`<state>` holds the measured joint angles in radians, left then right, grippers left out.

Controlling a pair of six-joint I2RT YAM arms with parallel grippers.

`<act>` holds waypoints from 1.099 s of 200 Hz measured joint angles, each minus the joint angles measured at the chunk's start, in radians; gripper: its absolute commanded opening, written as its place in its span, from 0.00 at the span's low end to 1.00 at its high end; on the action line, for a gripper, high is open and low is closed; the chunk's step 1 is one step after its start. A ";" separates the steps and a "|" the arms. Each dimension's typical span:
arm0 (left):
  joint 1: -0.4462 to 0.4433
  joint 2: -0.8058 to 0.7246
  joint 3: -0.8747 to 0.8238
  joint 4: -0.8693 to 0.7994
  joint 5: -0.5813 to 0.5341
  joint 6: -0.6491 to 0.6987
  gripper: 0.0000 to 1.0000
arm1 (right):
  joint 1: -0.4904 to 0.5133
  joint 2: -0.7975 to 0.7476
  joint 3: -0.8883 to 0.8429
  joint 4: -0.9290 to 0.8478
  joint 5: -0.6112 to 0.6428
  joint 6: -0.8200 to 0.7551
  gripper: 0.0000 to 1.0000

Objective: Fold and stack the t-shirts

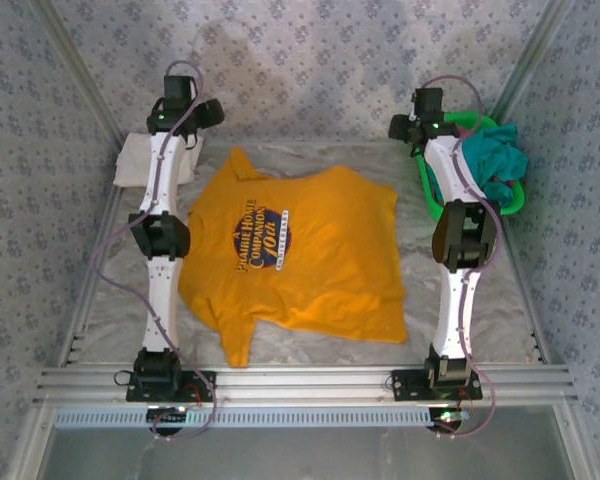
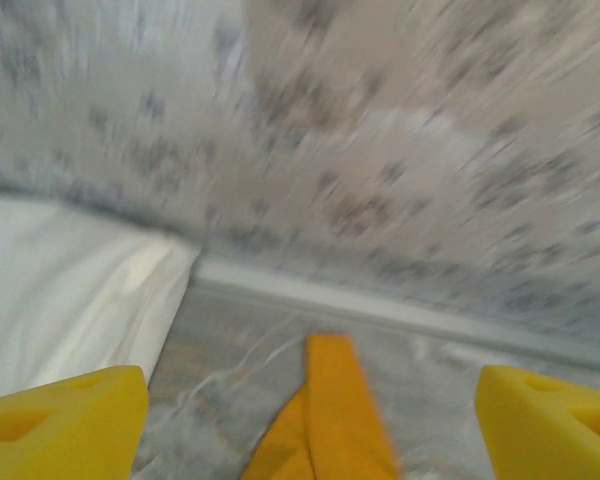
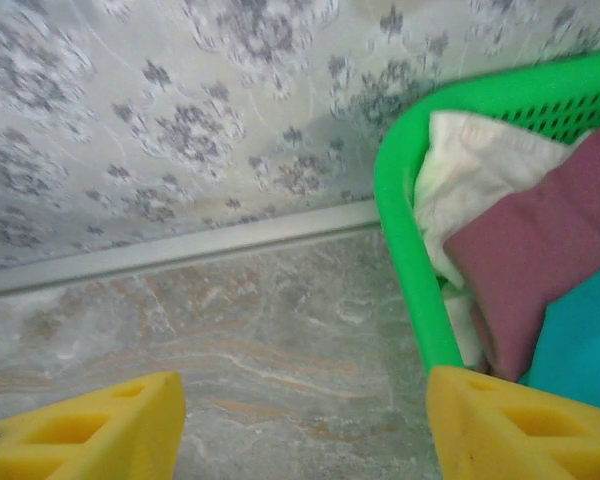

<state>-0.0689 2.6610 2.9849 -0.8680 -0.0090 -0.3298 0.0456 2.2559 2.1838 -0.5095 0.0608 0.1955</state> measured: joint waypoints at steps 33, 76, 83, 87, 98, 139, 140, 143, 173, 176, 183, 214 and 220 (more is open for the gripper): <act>0.002 -0.068 -0.001 -0.117 -0.059 0.018 0.75 | 0.043 -0.167 -0.179 0.031 -0.049 0.000 0.68; -0.081 -0.153 0.026 -0.263 -0.058 0.019 0.66 | 0.173 -0.494 -0.591 0.148 -0.153 0.030 0.59; -0.108 -0.153 0.006 -0.272 -0.057 0.011 0.65 | 0.185 -0.501 -0.626 0.163 -0.175 0.036 0.58; -0.124 -0.153 -0.014 -0.276 -0.055 0.005 0.65 | 0.188 -0.500 -0.644 0.169 -0.185 0.037 0.58; -0.162 -0.153 -0.086 -0.282 -0.051 -0.010 0.67 | 0.188 -0.491 -0.703 0.187 -0.196 0.046 0.58; -0.191 -0.260 -0.731 -0.075 0.025 -0.083 0.70 | 0.143 -0.442 -0.842 0.175 -0.200 0.048 0.58; -0.190 -0.260 -0.738 -0.073 0.025 -0.083 0.70 | 0.141 -0.442 -0.844 0.175 -0.200 0.048 0.58; -0.184 -0.261 -0.761 -0.068 0.029 -0.087 0.70 | 0.138 -0.442 -0.848 0.175 -0.200 0.048 0.58; -0.123 -0.268 -0.816 -0.020 0.027 -0.095 0.68 | 0.117 -0.442 -0.857 0.195 -0.205 0.048 0.58; -0.119 -0.270 -0.813 -0.014 0.027 -0.100 0.66 | 0.117 -0.442 -0.857 0.198 -0.207 0.048 0.58; -0.109 -0.276 -0.807 0.002 0.028 -0.103 0.64 | 0.119 -0.442 -0.857 0.206 -0.210 0.048 0.58; -0.097 -0.293 -0.806 0.089 0.042 -0.123 0.60 | 0.135 -0.442 -0.858 0.237 -0.215 0.047 0.57; -0.098 -0.293 -0.806 0.102 0.047 -0.125 0.60 | 0.137 -0.442 -0.858 0.240 -0.215 0.047 0.57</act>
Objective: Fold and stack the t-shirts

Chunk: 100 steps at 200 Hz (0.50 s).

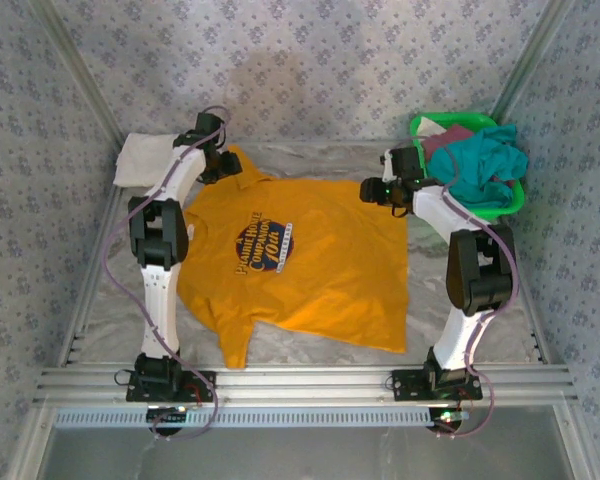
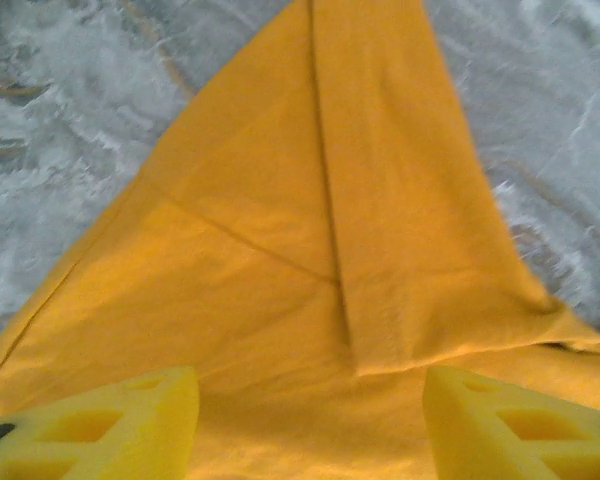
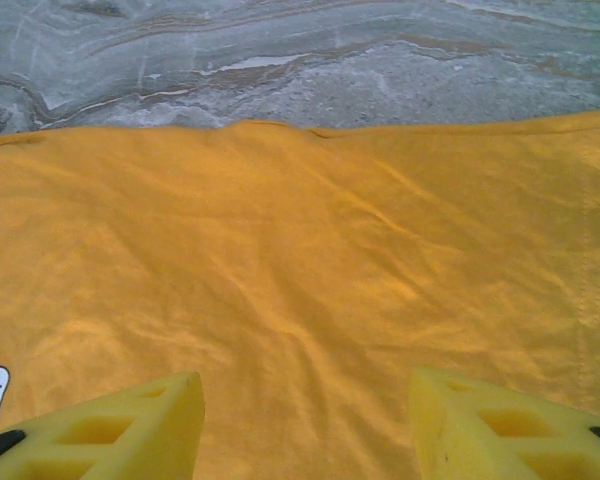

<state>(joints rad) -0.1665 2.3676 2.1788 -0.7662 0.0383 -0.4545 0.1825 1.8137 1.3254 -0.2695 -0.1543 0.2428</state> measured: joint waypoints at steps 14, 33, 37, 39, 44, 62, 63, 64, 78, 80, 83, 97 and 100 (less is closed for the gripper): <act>-0.002 0.000 0.000 0.014 0.014 -0.005 0.60 | 0.006 -0.001 -0.006 0.009 0.000 0.000 0.57; -0.006 0.004 0.000 0.032 0.029 -0.012 0.60 | 0.009 -0.005 -0.022 0.016 0.000 0.000 0.57; -0.006 0.007 0.003 0.034 0.031 -0.015 0.60 | 0.010 -0.005 -0.026 0.016 0.000 0.000 0.58; -0.006 0.009 0.005 0.036 0.032 -0.015 0.60 | 0.010 -0.005 -0.027 0.016 0.000 0.000 0.57; -0.007 0.015 0.010 0.037 0.036 -0.018 0.60 | 0.010 -0.005 -0.029 0.016 0.000 0.000 0.57; -0.010 0.047 0.040 0.037 0.044 -0.024 0.60 | 0.013 -0.005 -0.035 0.016 0.000 0.000 0.57; -0.010 0.049 0.042 0.037 0.044 -0.025 0.60 | 0.013 -0.005 -0.035 0.016 0.000 0.000 0.57; -0.010 0.051 0.044 0.037 0.044 -0.026 0.60 | 0.013 -0.005 -0.035 0.016 0.000 0.000 0.57; -0.011 0.073 0.057 0.039 0.048 -0.030 0.59 | 0.016 -0.006 -0.038 0.019 0.000 0.000 0.57; -0.011 0.076 0.057 0.039 0.048 -0.031 0.58 | 0.016 -0.006 -0.038 0.019 0.000 0.000 0.57; -0.013 0.078 0.057 0.039 0.049 -0.034 0.58 | 0.016 -0.006 -0.039 0.020 0.000 0.000 0.57; -0.013 0.096 0.057 0.038 0.052 -0.038 0.58 | 0.018 -0.006 -0.039 0.020 0.000 0.000 0.57; -0.013 0.099 0.057 0.038 0.052 -0.038 0.58 | 0.018 -0.006 -0.039 0.020 0.000 0.000 0.57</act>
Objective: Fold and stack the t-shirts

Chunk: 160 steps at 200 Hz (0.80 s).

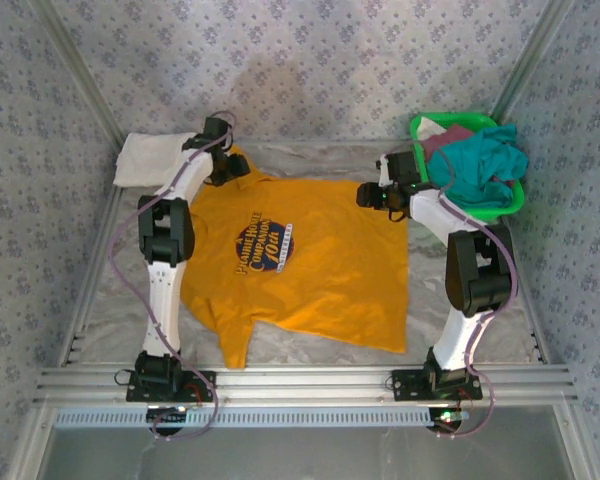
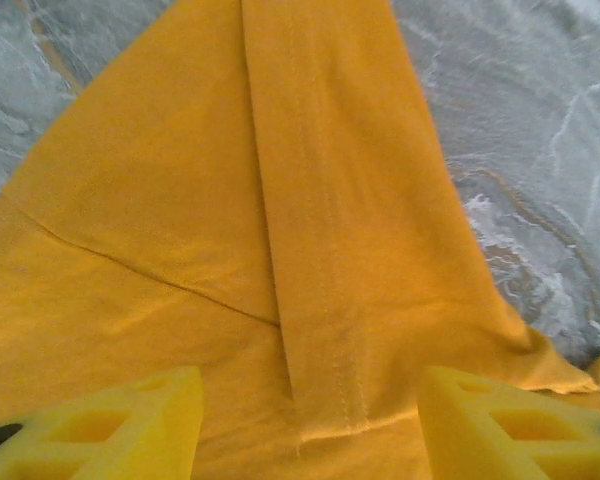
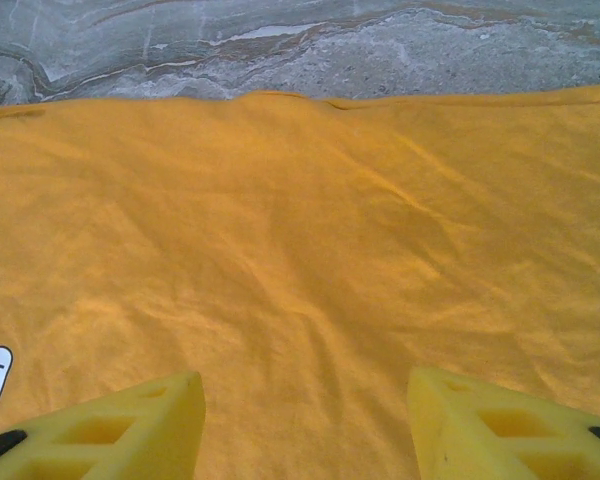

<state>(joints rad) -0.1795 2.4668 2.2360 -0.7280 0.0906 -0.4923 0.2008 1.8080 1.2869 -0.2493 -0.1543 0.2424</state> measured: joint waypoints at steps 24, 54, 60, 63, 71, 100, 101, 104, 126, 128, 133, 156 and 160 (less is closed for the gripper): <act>0.000 0.023 0.000 0.000 0.007 -0.011 0.55 | 0.001 0.000 0.000 0.000 0.000 0.000 0.58; 0.000 0.037 0.001 0.016 0.027 -0.027 0.49 | 0.001 0.000 0.000 0.000 0.000 0.001 0.58; -0.001 0.042 0.002 0.021 0.029 -0.029 0.49 | 0.001 0.000 0.000 0.000 0.000 0.001 0.58; -0.002 0.043 0.002 0.024 0.031 -0.030 0.49 | 0.001 0.000 0.000 0.000 0.000 0.001 0.57; -0.002 0.048 0.003 0.026 0.032 -0.031 0.49 | 0.001 0.000 0.000 0.001 0.000 0.001 0.58; -0.010 0.061 0.006 0.029 0.046 -0.042 0.39 | 0.001 0.000 0.000 0.003 0.000 0.001 0.57; -0.011 0.061 0.006 0.029 0.047 -0.044 0.39 | 0.001 0.000 0.000 0.003 0.000 0.001 0.57; -0.011 0.061 0.006 0.030 0.048 -0.043 0.39 | 0.001 0.000 0.000 0.003 0.000 0.001 0.57; -0.013 0.062 0.008 0.031 0.052 -0.047 0.32 | 0.001 0.000 0.000 0.006 0.000 0.001 0.57; -0.013 0.062 0.008 0.031 0.053 -0.051 0.31 | 0.001 0.000 0.000 0.007 0.000 0.001 0.57; -0.015 0.062 0.010 0.031 0.053 -0.050 0.30 | 0.001 0.000 0.000 0.007 0.000 0.001 0.57; -0.019 0.062 0.015 0.030 0.052 -0.059 0.21 | 0.001 0.000 0.000 0.007 0.000 0.001 0.57; -0.019 0.063 0.017 0.030 0.052 -0.058 0.17 | 0.001 0.000 0.000 0.007 0.000 0.001 0.57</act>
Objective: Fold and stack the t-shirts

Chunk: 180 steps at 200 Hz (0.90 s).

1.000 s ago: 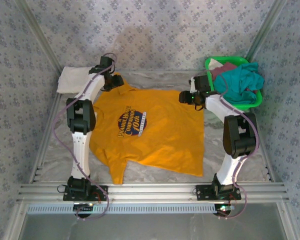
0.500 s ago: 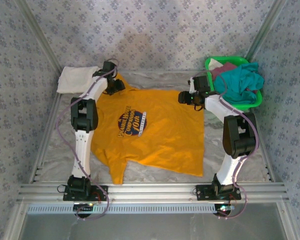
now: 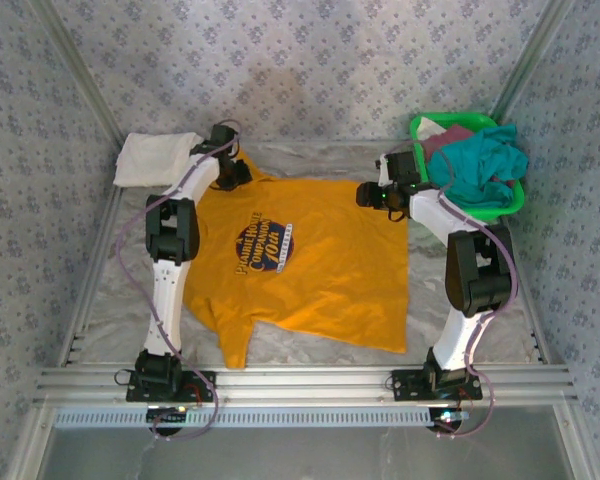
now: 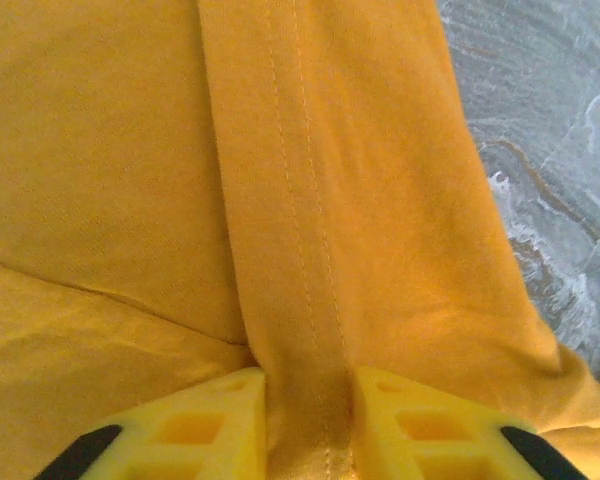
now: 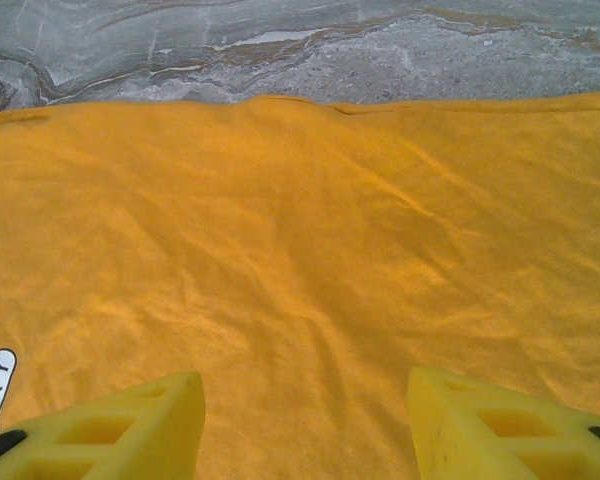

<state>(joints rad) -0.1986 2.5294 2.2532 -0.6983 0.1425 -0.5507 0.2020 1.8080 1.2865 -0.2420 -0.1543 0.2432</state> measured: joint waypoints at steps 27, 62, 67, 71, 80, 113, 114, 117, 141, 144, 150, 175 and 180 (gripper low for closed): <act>-0.003 0.007 0.030 -0.002 0.000 -0.002 0.06 | 0.000 0.000 0.000 0.000 0.000 0.000 0.57; -0.008 0.013 0.076 -0.015 -0.008 -0.004 0.00 | 0.002 0.000 -0.002 0.000 0.000 0.000 0.58; -0.008 0.015 0.086 -0.019 -0.008 -0.004 0.00 | 0.002 0.000 -0.002 0.000 0.000 0.000 0.58; -0.011 0.018 0.096 -0.023 -0.008 -0.004 0.00 | 0.002 0.000 -0.002 0.000 0.000 0.000 0.58; -0.011 0.028 0.132 -0.035 -0.011 -0.004 0.00 | 0.002 0.000 -0.002 0.000 0.000 0.000 0.58; -0.021 0.133 0.364 -0.064 -0.011 0.007 0.10 | 0.003 0.000 -0.002 0.000 0.000 0.000 0.58; -0.022 0.136 0.370 -0.064 -0.011 0.007 0.11 | 0.003 0.000 -0.002 0.000 0.000 0.000 0.58; -0.024 0.149 0.394 -0.063 -0.010 0.012 0.12 | 0.003 0.000 -0.002 0.000 0.000 0.000 0.58; -0.039 0.222 0.511 -0.016 0.011 0.031 0.24 | 0.003 0.000 -0.002 0.000 -0.002 0.000 0.59; -0.042 0.227 0.515 0.000 0.020 0.043 0.28 | 0.003 0.000 -0.002 0.000 -0.003 0.000 0.59; -0.047 0.237 0.518 0.032 0.032 0.052 0.33 | 0.003 0.000 -0.002 0.000 -0.004 0.001 0.59; -0.068 0.261 0.523 0.163 0.071 0.082 0.31 | 0.003 0.000 -0.002 0.000 -0.010 0.001 0.59; -0.073 0.264 0.531 0.187 0.076 0.090 0.36 | 0.003 0.000 -0.002 0.000 -0.011 0.001 0.59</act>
<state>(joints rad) -0.2718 2.7937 2.7846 -0.5114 0.2184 -0.4610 0.2054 1.8080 1.2850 -0.2424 -0.1654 0.2440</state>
